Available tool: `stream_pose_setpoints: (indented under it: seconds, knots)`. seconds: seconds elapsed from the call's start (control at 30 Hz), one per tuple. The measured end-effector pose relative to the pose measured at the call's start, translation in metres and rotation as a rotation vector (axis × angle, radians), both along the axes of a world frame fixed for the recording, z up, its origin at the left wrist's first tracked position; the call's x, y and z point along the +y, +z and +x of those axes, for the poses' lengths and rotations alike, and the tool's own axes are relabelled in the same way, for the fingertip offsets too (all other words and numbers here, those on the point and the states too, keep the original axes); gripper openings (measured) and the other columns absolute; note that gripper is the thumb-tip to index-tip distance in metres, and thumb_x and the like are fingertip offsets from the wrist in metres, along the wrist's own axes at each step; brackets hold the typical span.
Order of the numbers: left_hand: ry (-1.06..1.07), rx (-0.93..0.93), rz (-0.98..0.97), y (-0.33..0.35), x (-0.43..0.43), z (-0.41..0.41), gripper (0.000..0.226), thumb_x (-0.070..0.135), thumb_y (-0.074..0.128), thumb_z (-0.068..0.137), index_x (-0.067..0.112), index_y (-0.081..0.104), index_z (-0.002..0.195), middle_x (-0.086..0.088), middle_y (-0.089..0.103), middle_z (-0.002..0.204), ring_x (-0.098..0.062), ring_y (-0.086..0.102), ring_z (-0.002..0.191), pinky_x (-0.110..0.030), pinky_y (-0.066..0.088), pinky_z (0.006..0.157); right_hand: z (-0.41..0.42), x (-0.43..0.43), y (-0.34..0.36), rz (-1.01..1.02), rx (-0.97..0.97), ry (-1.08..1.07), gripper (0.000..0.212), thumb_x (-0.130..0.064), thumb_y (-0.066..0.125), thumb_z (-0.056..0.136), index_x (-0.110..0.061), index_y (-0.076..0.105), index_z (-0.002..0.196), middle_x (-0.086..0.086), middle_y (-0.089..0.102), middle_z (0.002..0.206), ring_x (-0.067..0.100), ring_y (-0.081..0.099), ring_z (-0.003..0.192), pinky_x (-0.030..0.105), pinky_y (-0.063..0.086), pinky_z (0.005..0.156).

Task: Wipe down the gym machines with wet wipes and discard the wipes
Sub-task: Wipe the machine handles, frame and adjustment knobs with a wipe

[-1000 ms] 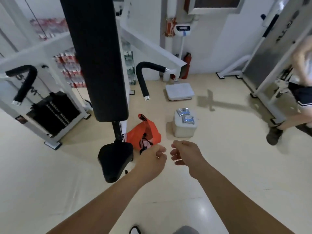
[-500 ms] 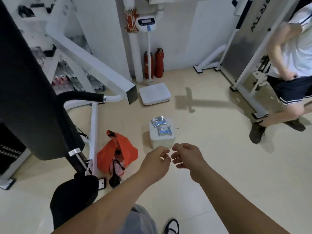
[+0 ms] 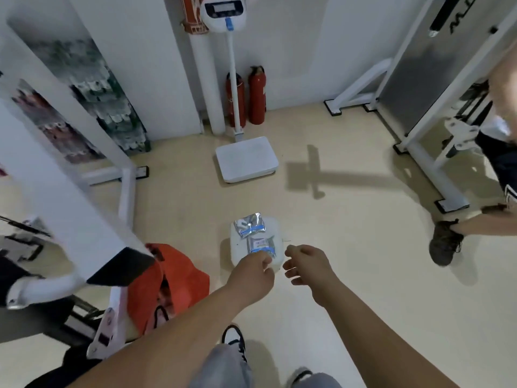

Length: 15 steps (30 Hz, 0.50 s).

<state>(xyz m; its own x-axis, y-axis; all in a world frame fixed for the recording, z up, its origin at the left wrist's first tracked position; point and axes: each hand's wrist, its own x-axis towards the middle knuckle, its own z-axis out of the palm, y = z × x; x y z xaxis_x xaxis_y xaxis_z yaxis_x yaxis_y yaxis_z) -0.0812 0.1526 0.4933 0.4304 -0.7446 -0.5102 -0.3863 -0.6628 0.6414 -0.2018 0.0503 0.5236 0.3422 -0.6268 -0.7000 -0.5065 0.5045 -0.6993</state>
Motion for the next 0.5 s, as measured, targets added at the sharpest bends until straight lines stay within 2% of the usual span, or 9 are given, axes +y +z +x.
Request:
stream_pose_setpoints:
  seconds: [0.13, 0.23, 0.37, 0.5]
  knots:
    - [0.024, -0.004, 0.063, -0.088, -0.044, 0.022, 0.024, 0.023, 0.054, 0.097, 0.024, 0.065, 0.118, 0.009, 0.064, 0.116, -0.014, 0.062, 0.108, -0.028, 0.050, 0.096, 0.009, -0.051, -0.097, 0.020, 0.008, 0.022, 0.023, -0.026, 0.062, 0.095, -0.004, 0.070, 0.098, 0.006, 0.072, 0.076, 0.022, 0.063, 0.065, 0.035, 0.051, 0.066]
    - [0.001, -0.036, 0.128, -0.177, -0.075, 0.039, 0.018, 0.021, 0.051, 0.094, 0.023, 0.067, 0.104, 0.007, 0.066, 0.108, -0.017, 0.064, 0.100, -0.025, 0.052, 0.083, 0.009, -0.085, -0.193, 0.022, 0.013, -0.028, 0.028, -0.024, 0.061, 0.095, 0.003, 0.067, 0.101, 0.007, 0.071, 0.075, 0.023, 0.061, 0.065, 0.035, 0.048, 0.066]
    - [-0.039, -0.152, 0.137, -0.296, -0.117, 0.054, 0.018, 0.017, 0.047, 0.094, 0.014, 0.064, 0.090, 0.001, 0.067, 0.094, -0.020, 0.063, 0.087, -0.035, 0.055, 0.080, 0.028, -0.112, -0.314, 0.007, -0.018, 0.011, 0.029, -0.023, 0.059, 0.095, 0.006, 0.063, 0.097, 0.007, 0.068, 0.076, 0.021, 0.057, 0.065, 0.035, 0.045, 0.065]
    - [0.028, -0.299, 0.089, -0.398, -0.146, 0.072, 0.023, 0.038, 0.057, 0.094, 0.017, 0.060, 0.101, -0.002, 0.060, 0.111, -0.022, 0.061, 0.094, -0.034, 0.052, 0.080, 0.060, -0.133, -0.417, -0.073, -0.054, 0.074, 0.020, -0.020, 0.057, 0.094, -0.010, 0.059, 0.077, 0.003, 0.063, 0.076, 0.018, 0.053, 0.064, 0.030, 0.043, 0.065]
